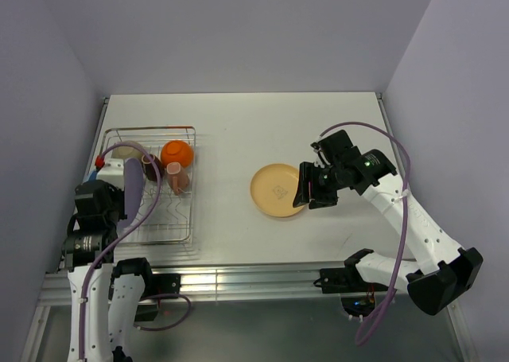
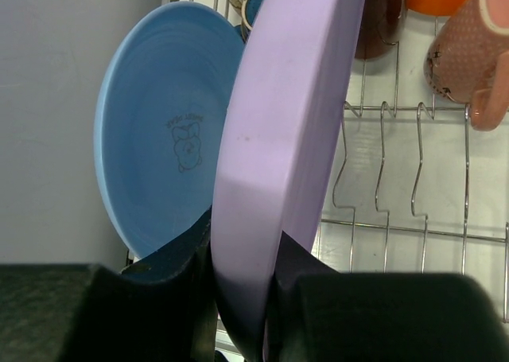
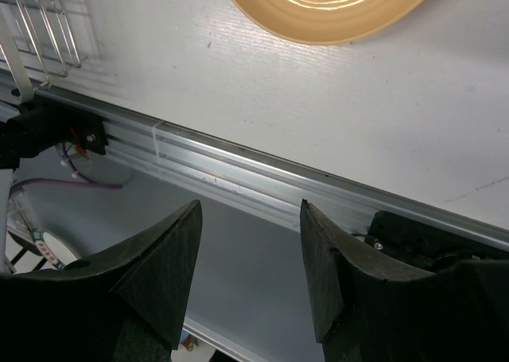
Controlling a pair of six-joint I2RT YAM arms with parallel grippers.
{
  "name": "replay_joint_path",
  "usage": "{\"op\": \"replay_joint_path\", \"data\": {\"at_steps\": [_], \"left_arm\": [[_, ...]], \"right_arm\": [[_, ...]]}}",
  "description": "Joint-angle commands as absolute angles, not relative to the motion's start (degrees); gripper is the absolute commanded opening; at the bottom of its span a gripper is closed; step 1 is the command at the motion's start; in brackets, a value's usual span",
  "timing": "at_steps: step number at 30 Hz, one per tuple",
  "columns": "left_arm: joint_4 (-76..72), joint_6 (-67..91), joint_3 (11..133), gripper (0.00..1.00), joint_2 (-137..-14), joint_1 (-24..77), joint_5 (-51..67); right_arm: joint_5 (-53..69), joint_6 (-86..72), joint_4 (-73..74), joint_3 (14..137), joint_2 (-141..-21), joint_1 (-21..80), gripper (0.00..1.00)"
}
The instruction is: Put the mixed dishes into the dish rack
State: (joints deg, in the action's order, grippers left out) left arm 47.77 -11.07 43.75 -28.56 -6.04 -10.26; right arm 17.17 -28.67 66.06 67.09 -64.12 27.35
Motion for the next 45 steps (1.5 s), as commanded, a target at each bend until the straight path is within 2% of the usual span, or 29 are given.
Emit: {"op": "replay_joint_path", "data": {"at_steps": [1, 8, 14, 22, 23, 25, 26, 32, 37, 42, 45], "left_arm": [[48.1, -11.7, 44.7, 0.27, -29.3, -6.2, -7.1], [48.8, -11.9, 45.9, 0.43, -33.5, -6.3, -2.7], [48.3, -11.9, 45.6, 0.44, -34.5, -6.2, -2.8], [49.0, -7.2, 50.8, 0.53, -36.9, -6.3, -7.8], [50.2, -6.4, 51.8, 0.58, -38.3, -6.2, -10.3], [52.2, -4.0, 54.6, 0.97, -40.1, -6.3, -13.1], [53.1, -4.0, 55.4, 0.99, -40.8, -6.2, -14.1], [53.2, 0.0, 62.4, 0.99, -41.2, -6.2, -19.8], [52.2, 7.0, 69.7, 0.99, -44.4, -6.2, -15.9], [54.7, 19.8, 80.6, 0.99, -53.2, -6.2, -15.2], [56.1, 24.1, 84.5, 0.99, -56.3, -6.2, -8.5]], "right_arm": [[16.3, -28.8, 64.7, 67.6, -64.1, 27.1, 0.60], [16.2, -29.8, 64.4, 67.6, -64.2, 26.5, 0.60], [15.4, -30.6, 64.1, 67.2, -64.1, 26.4, 0.60], [17.4, -31.3, 63.5, 63.5, -65.8, 21.3, 0.60], [17.5, -31.2, 63.1, 62.2, -66.7, 20.5, 0.60], [16.4, -31.5, 62.8, 61.2, -68.0, 19.0, 0.60], [16.1, -31.6, 62.5, 60.8, -68.7, 18.7, 0.60], [13.6, -33.6, 58.5, 59.8, -74.5, 18.3, 0.60], [10.1, -35.1, 55.3, 59.6, -79.5, 18.0, 0.59], [8.9, -35.9, 50.5, 58.2, -86.1, 18.0, 0.59], [7.8, -36.1, 47.1, 58.1, -89.2, 18.0, 0.59]]}}
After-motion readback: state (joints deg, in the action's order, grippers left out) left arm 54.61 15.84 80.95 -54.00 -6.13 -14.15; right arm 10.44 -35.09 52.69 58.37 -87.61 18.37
